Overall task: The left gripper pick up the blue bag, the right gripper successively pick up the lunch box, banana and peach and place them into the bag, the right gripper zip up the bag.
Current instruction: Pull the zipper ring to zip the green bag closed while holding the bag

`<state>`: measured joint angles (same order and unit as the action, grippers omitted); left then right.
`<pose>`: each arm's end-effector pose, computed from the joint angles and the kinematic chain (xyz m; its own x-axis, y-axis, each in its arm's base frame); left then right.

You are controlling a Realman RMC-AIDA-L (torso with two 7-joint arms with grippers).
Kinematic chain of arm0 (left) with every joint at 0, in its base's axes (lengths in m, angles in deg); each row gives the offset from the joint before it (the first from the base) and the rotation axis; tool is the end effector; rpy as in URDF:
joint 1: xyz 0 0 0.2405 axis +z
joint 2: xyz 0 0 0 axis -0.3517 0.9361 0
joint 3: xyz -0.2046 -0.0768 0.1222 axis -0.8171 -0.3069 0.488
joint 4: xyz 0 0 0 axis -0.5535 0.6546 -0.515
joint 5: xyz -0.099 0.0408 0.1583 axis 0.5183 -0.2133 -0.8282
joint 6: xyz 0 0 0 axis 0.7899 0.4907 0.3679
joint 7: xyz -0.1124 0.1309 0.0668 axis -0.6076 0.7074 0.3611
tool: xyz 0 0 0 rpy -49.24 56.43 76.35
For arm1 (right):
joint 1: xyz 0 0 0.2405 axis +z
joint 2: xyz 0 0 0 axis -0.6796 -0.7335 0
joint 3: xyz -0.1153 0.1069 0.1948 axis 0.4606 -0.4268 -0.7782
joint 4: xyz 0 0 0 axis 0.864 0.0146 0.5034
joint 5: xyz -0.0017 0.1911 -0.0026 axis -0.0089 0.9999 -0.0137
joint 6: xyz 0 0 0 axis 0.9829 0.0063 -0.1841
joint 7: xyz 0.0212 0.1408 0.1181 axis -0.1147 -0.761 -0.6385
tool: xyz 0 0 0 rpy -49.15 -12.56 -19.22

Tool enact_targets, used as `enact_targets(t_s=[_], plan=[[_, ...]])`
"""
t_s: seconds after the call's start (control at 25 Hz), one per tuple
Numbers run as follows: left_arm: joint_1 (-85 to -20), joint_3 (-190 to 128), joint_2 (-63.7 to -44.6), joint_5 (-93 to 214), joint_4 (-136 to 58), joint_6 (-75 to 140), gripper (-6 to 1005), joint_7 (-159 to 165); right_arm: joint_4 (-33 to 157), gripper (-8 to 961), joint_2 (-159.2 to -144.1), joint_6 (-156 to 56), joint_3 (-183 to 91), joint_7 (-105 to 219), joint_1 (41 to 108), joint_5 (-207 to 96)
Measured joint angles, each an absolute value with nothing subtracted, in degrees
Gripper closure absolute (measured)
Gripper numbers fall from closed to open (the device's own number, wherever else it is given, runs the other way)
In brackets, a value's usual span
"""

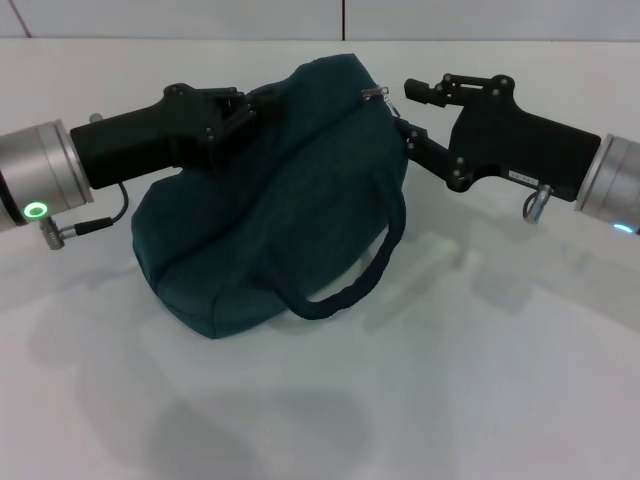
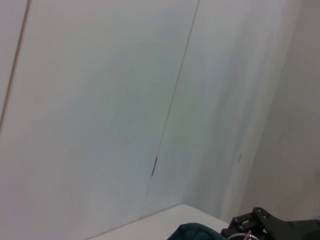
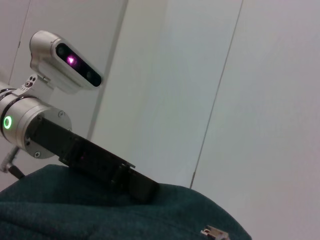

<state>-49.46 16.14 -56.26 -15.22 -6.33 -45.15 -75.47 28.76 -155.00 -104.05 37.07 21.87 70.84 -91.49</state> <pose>-0.1957 0.3471 -0.0122 0.6325 0.2696 0.7262 0.5074 -0.8525 -0.1254 0.1595 0.3645 -0.0556 0.8076 0.2588 -0.5299 -0.1045 -0.8215 -0.5605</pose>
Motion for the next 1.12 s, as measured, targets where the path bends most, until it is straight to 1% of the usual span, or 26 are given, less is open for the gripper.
enact_targets(t_s=[0.24, 0.68, 1.0, 1.12], plan=[[-49.45, 15.17, -56.77, -15.22, -6.38, -45.19, 955, -74.49, 28.54, 640, -155.01, -103.90, 37.43, 23.99, 71.04, -90.37], [-49.53, 15.17, -57.01, -15.39, -6.42, -45.31, 955, -74.39, 28.50, 654, -155.09, -103.54, 38.95, 24.79, 73.38, -90.31], [-49.41, 15.18, -57.11, -15.59, -6.43, -45.31, 955, -74.10, 28.88, 665, -155.09, -103.93, 39.24, 26.87, 73.14, -86.83], [-49.41, 15.18, -57.11, -15.62, -6.42, -45.23, 955, -74.01, 29.18, 736, -155.09, -103.81, 39.48, 27.74, 72.87, -84.51]])
